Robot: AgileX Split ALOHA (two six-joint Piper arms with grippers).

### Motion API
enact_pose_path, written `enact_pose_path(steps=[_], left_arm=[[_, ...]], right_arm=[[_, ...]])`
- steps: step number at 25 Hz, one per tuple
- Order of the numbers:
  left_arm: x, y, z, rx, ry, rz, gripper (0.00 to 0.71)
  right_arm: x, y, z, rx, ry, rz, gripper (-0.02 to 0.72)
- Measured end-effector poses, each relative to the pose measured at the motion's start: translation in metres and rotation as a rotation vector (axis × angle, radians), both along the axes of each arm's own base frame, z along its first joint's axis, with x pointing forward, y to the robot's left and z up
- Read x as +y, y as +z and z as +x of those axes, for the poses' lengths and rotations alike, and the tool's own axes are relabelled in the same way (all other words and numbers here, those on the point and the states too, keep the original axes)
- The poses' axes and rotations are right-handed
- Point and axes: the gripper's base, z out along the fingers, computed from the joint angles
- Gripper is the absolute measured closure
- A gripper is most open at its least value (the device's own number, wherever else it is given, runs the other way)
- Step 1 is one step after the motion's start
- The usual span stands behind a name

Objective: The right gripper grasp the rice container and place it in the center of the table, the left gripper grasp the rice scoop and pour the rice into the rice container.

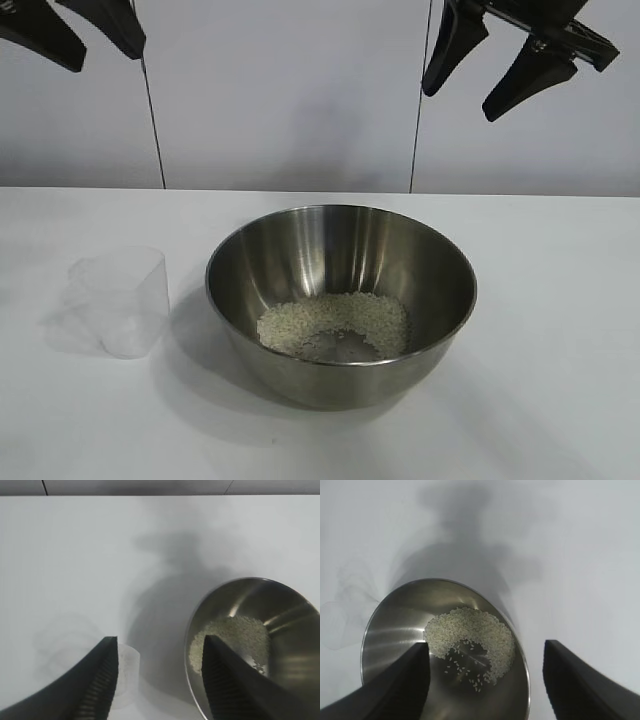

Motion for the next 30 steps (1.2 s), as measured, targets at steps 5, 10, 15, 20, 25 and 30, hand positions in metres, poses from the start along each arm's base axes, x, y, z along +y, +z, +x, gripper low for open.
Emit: enact_pose_path(steps=[5,10,15,20,25,30], left_arm=[[-0.019,-0.028,0.020,0.149,-0.034,-0.038,0.327],[-0.027,-0.032,0.025,0.199,-0.066,-0.064,0.261],[-0.027,-0.032,0.025,0.207,-0.059,-0.068,0.231],[-0.028,-0.036,0.027,0.228,-0.034,-0.077,0.231],[-0.028,-0.036,0.027,0.232,-0.026,-0.081,0.230],[-0.028,-0.036,0.027,0.233,-0.021,-0.084,0.230]], right_arm=[[0.000,-0.001,-0.002,0.019,0.008,-0.002,0.252],[0.000,-0.001,-0.002,0.021,0.008,-0.003,0.252],[0.000,-0.001,-0.002,0.021,0.008,-0.003,0.252],[0.000,-0.001,-0.002,0.024,0.009,-0.003,0.252],[0.000,-0.001,-0.003,0.028,0.011,-0.003,0.252],[0.000,-0.001,-0.002,0.024,0.010,-0.003,0.252]])
